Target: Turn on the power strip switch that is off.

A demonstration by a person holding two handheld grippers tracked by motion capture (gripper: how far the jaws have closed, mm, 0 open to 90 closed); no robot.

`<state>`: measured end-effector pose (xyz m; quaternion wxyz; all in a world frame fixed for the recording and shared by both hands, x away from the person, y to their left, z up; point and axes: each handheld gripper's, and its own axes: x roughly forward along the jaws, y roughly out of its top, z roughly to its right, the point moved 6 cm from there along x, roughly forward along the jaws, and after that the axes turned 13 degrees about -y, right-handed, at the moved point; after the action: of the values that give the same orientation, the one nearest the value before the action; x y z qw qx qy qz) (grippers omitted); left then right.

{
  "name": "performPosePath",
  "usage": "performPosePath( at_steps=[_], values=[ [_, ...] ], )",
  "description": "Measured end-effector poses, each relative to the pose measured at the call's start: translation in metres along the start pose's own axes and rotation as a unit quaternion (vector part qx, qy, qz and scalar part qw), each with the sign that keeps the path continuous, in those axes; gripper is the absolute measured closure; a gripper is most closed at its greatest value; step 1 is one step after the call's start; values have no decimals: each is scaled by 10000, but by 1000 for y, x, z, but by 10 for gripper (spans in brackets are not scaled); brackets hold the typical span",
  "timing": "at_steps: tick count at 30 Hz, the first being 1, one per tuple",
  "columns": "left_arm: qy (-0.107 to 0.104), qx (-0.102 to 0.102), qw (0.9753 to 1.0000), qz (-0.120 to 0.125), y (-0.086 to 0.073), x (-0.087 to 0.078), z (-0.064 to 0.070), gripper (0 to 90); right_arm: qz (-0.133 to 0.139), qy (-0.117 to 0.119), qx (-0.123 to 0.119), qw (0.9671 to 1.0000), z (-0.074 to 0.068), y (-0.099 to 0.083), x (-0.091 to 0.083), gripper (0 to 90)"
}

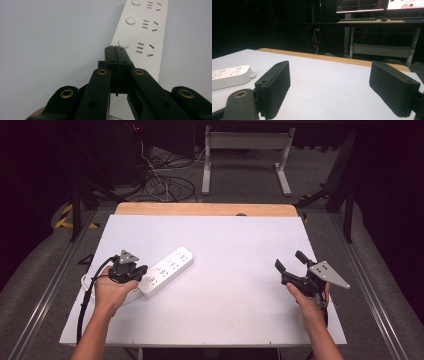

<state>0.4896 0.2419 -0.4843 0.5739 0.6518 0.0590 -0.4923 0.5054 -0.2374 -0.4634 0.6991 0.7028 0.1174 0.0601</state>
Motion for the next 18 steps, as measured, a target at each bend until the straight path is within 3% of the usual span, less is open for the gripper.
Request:
performPosePath(
  at_steps=[6, 18],
  values=[
    [-112, -96, 9998, -101, -2, 7, 2, 900, -19, -8, 18, 10000, 0, 0, 0, 178],
    [-53, -178, 9996, -191, -6, 13, 1, 900, -82, 2, 19, 10000, -1, -2, 1, 180]
  ],
)
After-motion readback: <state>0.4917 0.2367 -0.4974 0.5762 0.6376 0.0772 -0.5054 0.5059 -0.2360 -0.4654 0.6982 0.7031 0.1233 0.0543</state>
